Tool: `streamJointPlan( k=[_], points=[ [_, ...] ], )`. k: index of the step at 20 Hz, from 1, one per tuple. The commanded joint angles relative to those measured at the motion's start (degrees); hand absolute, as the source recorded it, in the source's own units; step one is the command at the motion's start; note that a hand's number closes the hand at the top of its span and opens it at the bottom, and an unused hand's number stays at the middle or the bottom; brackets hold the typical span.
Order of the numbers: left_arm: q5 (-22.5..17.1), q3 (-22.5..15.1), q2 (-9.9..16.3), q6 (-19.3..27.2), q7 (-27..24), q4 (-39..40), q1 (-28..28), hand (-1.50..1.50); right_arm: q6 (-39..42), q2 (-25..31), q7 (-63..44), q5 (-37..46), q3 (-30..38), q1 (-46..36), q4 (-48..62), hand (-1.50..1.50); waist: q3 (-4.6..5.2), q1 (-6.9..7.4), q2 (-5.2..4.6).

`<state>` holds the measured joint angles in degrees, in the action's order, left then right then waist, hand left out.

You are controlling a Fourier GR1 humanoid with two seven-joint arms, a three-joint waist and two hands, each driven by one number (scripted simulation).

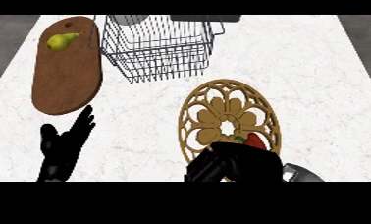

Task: Pick the bell pepper from the placemat and place it in the basket

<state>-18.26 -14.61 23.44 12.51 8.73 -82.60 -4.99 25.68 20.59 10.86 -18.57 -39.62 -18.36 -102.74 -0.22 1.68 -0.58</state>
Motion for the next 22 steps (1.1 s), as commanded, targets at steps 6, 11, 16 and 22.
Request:
streamJointPlan(
  k=[6,11,16,22],
  points=[
    [0.4,0.4,-0.3,1.1,2.9,3.0,-2.2,0.0,-6.1,8.1,-5.0,24.4,-2.2,-0.3,-14.0,-1.5,0.31,-4.16,1.56],
    [-0.2,0.8,0.5,-0.3,4.2,2.1,-1.1,0.0,-3.5,13.6,-11.6,28.4,8.7,-11.8,-16.3,-1.5,0.36,-2.67,0.96],
    [0.3,0.5,0.1,-1.1,3.8,2.4,-1.4,0.0,9.1,23.0,-16.6,18.7,18.9,-21.1,-18.9,-1.5,0.4,-2.26,0.85],
    [0.2,1.7,0.8,-1.9,3.0,2.3,-2.2,0.0,25.2,34.3,-14.5,11.8,22.5,-26.8,-14.0,-1.5,0.35,-1.79,0.74]
  ],
)
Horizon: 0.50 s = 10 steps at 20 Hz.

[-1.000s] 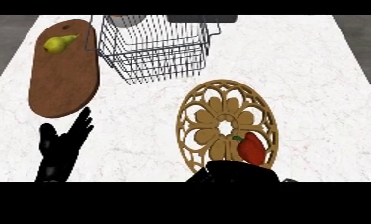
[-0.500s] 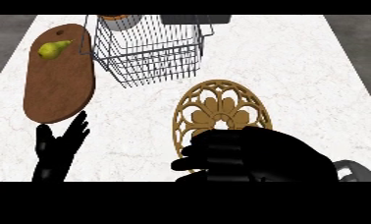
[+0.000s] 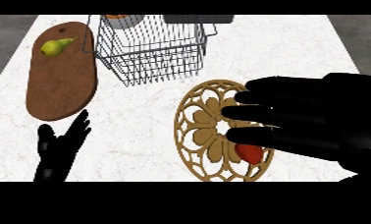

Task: Pick the bell pepper from the placemat and place it in the basket

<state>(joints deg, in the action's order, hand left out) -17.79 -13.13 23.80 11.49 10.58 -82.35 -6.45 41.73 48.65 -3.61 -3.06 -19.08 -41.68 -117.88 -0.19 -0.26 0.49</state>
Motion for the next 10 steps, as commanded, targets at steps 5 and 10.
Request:
streamJointPlan(
  k=[5,10],
  points=[
    [0.9,-0.5,-1.8,-0.8,0.3,4.6,0.0,0.0,18.2,9.6,-1.8,-7.6,3.8,-10.0,4.7,-1.5,0.35,0.25,-0.37],
    [2.7,-0.9,-3.7,1.0,2.5,3.2,1.5,0.0,20.2,5.1,2.7,2.2,2.5,-8.9,7.9,-1.5,0.21,0.91,-0.66]
  ],
)
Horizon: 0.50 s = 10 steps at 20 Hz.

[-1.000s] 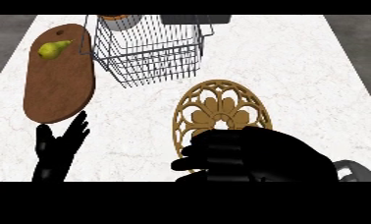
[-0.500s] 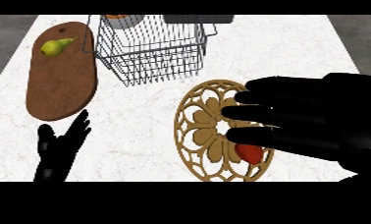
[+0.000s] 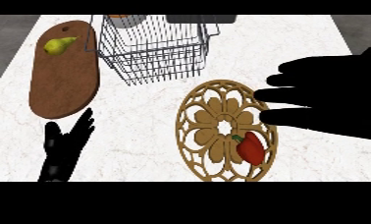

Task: Pick the bell pepper from the placemat and place it in the basket

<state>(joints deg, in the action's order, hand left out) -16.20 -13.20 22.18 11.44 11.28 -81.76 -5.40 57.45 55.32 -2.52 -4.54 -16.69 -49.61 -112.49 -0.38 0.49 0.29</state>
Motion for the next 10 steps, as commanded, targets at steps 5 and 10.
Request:
streamJointPlan(
  k=[5,10],
  points=[
    [1.1,0.5,-0.6,-1.2,0.0,0.5,-3.7,0.0,4.7,-3.6,1.6,2.7,1.3,1.7,1.5,-1.5,0.4,-0.02,-0.27],
    [0.8,1.4,-0.2,-2.1,2.7,-1.0,-3.5,0.0,0.1,-7.8,3.7,10.1,-0.7,10.5,-2.6,-1.5,0.34,-0.2,-0.29]
  ],
)
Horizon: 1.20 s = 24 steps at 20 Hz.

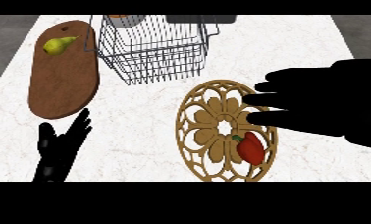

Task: Pick the bell pepper from the placemat and place it in the basket

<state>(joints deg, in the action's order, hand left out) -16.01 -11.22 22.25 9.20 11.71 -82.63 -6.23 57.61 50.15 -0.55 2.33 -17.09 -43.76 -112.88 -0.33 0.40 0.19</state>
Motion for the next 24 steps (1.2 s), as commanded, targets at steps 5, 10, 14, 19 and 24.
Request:
streamJointPlan(
  k=[5,10,14,19,24],
  points=[
    [0.9,0.9,-2.6,-1.6,0.1,7.8,2.1,0.0,-1.2,-6.5,4.9,9.9,-2.8,6.9,-0.6,-1.5,0.34,-0.23,-0.35],
    [1.5,1.3,-1.8,-2.0,1.3,3.2,-0.3,0.0,-6.3,-11.4,6.3,22.5,-10.1,10.6,0.4,-1.5,0.3,0.28,-0.37],
    [3.2,1.1,-2.4,-1.3,0.5,2.7,-1.3,0.0,-10.4,-11.0,10.7,31.2,-14.6,13.6,2.0,-1.5,0.29,0.24,-0.32],
    [2.2,3.1,-1.1,-3.6,0.8,0.7,-4.2,0.0,-14.7,-10.2,17.1,36.4,-14.5,17.4,5.0,-1.5,0.3,0.1,-0.23],
    [3.1,4.1,-2.5,-4.6,0.1,4.4,-0.9,0.0,-18.2,-9.1,22.0,40.8,-14.3,21.5,6.6,-1.5,0.32,-0.36,-0.21]
  ],
)
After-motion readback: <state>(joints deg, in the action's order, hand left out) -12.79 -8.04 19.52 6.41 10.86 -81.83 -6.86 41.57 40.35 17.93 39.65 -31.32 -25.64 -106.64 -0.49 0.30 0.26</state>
